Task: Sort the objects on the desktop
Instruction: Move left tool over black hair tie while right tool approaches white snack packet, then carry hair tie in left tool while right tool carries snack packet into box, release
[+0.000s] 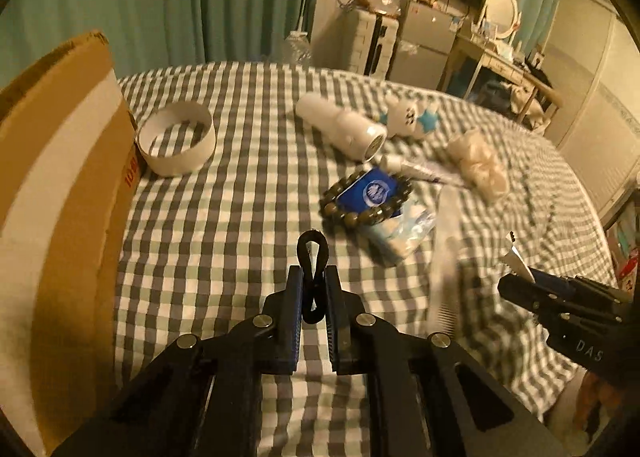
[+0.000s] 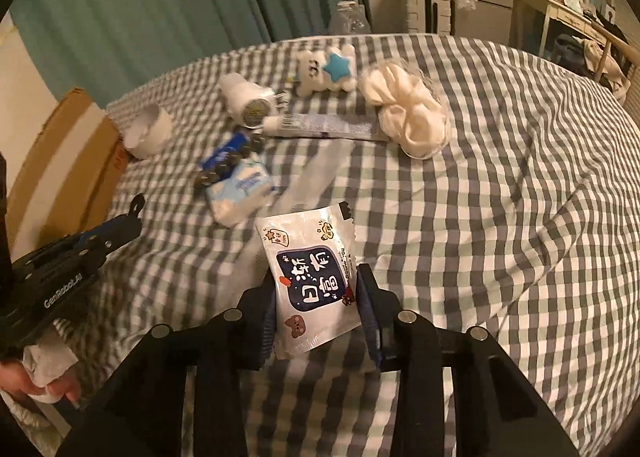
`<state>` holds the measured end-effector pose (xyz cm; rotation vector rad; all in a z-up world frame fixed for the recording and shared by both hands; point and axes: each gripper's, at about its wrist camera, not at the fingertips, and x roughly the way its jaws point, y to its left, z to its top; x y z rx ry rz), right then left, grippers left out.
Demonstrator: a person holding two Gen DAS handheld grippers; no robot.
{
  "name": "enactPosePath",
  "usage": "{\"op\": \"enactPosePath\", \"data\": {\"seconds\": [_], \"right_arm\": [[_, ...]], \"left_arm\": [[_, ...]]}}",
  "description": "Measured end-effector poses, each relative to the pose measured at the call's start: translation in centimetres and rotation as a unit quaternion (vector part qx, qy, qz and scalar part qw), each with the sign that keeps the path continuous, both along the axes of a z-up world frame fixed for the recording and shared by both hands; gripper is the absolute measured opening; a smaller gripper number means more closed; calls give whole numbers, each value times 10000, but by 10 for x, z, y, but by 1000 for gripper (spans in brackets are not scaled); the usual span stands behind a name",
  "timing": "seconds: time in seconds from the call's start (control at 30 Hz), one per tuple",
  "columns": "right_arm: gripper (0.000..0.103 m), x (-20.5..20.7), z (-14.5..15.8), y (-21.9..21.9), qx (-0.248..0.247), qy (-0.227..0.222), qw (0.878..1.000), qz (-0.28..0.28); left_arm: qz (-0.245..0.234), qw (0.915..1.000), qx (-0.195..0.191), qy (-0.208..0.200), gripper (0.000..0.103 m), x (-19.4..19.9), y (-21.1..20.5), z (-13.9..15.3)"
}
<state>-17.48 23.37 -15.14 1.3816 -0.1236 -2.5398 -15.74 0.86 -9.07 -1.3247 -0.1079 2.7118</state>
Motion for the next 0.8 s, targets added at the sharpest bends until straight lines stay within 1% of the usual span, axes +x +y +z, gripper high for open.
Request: {"op": "enactPosePath", "data": {"seconds": [0.07,0.13,0.2,0.33,0.43,0.5,0.6,0.63,0.67,0.8], "right_arm": [[35,8,12,-1,-17,98,9999,16],[36,11,17,-9,-103,155,9998,43],[36,20,29,-16,-174,239,9995,102],[36,30,56,-41,-191,467,9982,331],[35,40,81,-67,-192,717,9952,635],[35,43,99,-89,-219,843,9925,864],[35,48,130,-116,-326,1080,9871,1139],[35,50,136,-123,-349,1124,9857,1203],[35,51,146,-135,-404,1170,9833,1331],[36,56,169,-177,-558,1245,9761,1692]], "left_arm": [[-13,9999,88,61,10,0,1,6],[-9,9995,257,162,10,4,-1,19],[-19,9991,339,267,10,8,-5,32],[-31,9984,349,452,10,21,-13,56],[16,9974,400,596,10,29,-23,77],[65,9963,416,745,11,35,-33,97],[142,9939,411,1015,11,42,-52,126],[184,9933,383,1079,11,45,-63,136],[222,9931,354,1100,11,46,-70,143],[456,9930,55,1088,11,52,-115,166]]}}
